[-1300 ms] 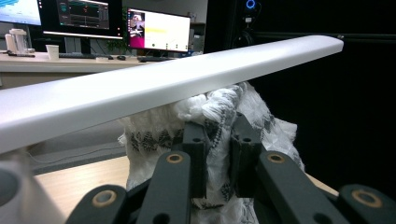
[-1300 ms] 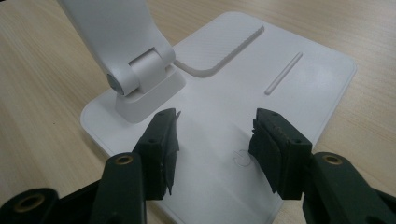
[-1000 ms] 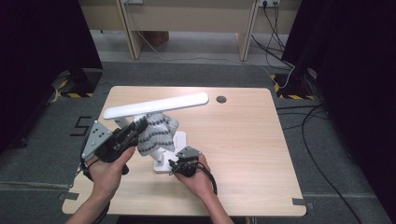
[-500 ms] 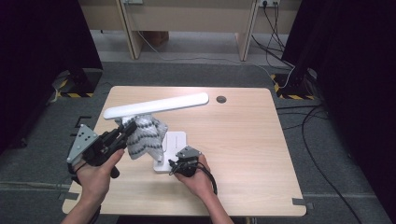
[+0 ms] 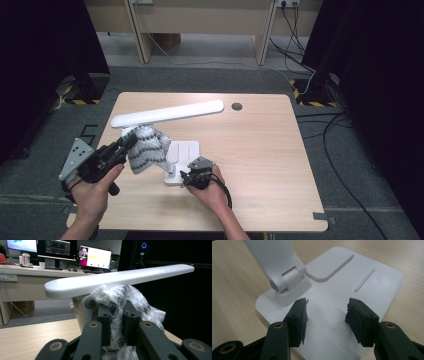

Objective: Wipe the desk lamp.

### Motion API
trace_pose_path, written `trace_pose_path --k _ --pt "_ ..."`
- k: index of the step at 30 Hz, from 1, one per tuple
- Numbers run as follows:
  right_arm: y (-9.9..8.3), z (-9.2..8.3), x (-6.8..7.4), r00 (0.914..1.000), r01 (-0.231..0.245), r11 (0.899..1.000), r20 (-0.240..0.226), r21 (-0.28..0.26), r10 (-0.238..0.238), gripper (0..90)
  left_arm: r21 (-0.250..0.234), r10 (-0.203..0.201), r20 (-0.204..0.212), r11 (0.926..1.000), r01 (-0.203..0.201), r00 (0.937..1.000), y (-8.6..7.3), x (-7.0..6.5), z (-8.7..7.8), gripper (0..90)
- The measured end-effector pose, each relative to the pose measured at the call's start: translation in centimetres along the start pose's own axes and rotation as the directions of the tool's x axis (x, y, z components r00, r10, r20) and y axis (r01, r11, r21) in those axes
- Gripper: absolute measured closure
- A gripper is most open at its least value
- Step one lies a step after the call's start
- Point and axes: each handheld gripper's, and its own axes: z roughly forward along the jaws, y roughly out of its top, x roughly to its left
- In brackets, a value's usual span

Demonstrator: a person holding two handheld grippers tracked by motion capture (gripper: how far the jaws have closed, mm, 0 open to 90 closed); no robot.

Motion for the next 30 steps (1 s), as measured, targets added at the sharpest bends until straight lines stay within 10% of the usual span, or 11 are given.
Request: trace_pose_path --k 13,30 --pt "0.0 0.0 0.0 1.0 -0.001 1.0 0.001 0.001 0.001 50.4 -0.009 -0.003 -0.006 1.0 0.002 1.0 -0.6 1.2 -3.4 79.2" --pt "0.0 0.0 0.0 1.0 -0.001 1.0 0.001 -0.001 0.001 50.4 -0.022 -0.038 -0.13 0.9991 0.035 0.9908 -1.5 4.5 -6.4 79.1"
